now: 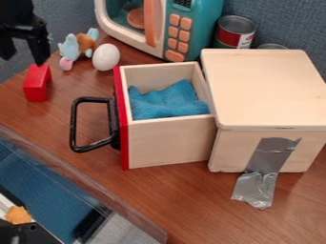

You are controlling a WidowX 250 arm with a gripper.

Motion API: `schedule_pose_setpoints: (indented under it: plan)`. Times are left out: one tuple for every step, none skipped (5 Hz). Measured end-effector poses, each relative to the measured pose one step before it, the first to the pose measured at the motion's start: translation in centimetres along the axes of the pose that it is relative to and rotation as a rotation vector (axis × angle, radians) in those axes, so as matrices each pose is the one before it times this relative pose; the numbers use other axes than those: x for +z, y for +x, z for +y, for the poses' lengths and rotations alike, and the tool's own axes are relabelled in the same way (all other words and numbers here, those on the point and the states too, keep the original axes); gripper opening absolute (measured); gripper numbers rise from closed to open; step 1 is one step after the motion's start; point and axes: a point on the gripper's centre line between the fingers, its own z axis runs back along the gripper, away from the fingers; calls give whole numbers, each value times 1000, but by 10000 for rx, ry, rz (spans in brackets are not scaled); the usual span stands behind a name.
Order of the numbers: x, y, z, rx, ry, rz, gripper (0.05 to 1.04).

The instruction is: Moved the red object from inside the drawer to the left side of it

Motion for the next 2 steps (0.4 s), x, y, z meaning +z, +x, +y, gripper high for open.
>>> schedule_pose_setpoints:
  plan:
    - [586, -1377, -1904, -1617, 969, 576, 1000]
    - [1830, -1675, -1197, -428, 185, -256, 1000]
